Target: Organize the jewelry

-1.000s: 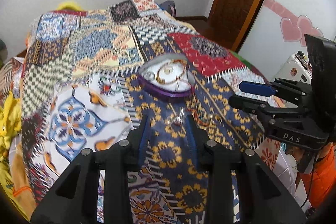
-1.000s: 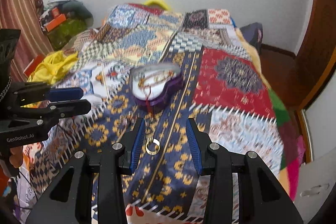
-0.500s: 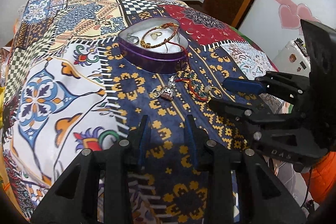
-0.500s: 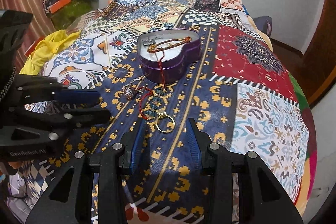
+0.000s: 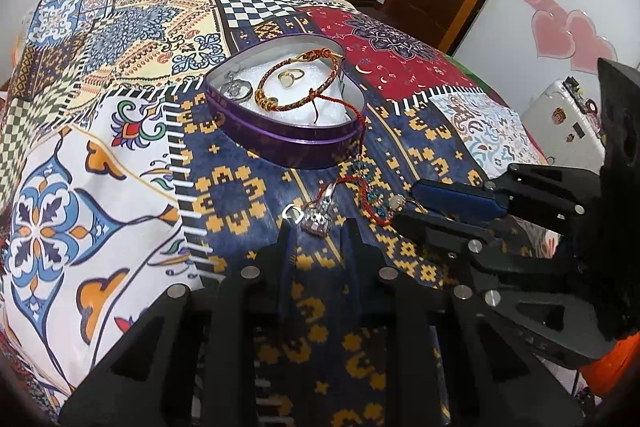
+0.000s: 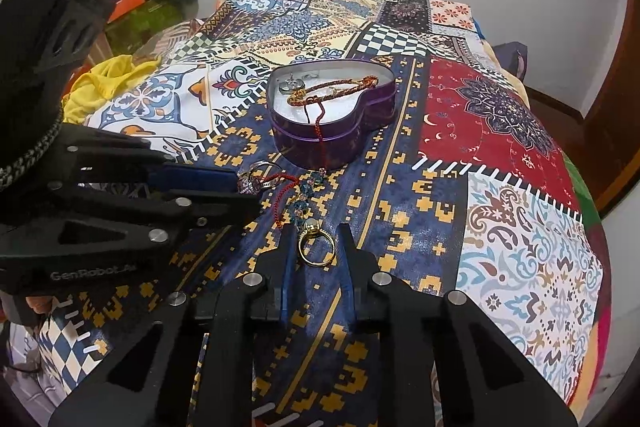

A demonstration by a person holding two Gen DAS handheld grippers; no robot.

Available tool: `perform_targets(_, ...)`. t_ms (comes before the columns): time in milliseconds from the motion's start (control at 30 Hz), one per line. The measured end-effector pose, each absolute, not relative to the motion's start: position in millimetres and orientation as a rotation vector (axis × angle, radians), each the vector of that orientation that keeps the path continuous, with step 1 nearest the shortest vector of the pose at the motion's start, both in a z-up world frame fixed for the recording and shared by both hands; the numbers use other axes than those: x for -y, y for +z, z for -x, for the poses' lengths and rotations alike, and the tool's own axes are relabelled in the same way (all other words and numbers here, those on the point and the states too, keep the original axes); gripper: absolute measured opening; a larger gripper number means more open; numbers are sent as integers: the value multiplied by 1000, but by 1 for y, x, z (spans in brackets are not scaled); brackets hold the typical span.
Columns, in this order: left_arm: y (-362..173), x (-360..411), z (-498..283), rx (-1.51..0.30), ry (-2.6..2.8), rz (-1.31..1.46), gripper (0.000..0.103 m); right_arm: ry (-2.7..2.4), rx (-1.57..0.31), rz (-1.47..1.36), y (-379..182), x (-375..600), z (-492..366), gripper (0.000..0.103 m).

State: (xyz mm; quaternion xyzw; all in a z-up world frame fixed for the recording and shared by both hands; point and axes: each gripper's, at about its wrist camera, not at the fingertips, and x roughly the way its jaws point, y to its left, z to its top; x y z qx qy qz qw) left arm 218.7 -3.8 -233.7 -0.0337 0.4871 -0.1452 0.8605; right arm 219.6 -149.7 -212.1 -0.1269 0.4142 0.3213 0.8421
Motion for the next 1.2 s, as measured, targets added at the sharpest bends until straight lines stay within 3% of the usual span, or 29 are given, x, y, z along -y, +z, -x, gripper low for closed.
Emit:
perform_targets(167, -234, 8, -220, -1012, -293, 47, 22, 679, -877, 255, -210, 151, -221, 17)
perform_targets(233, -234, 8, -220, -1006, -283, 37, 15, 673, -877, 247, -209, 153, -221, 17)
perform_targets(533, -226, 6, -214, -990, -266, 35, 15, 643, -858, 220, -196, 163, -221, 17)
perform_targets(1200, -139, -25, -191, -783, -200, 46, 15, 612, -695, 154, -132, 172, -227, 17)
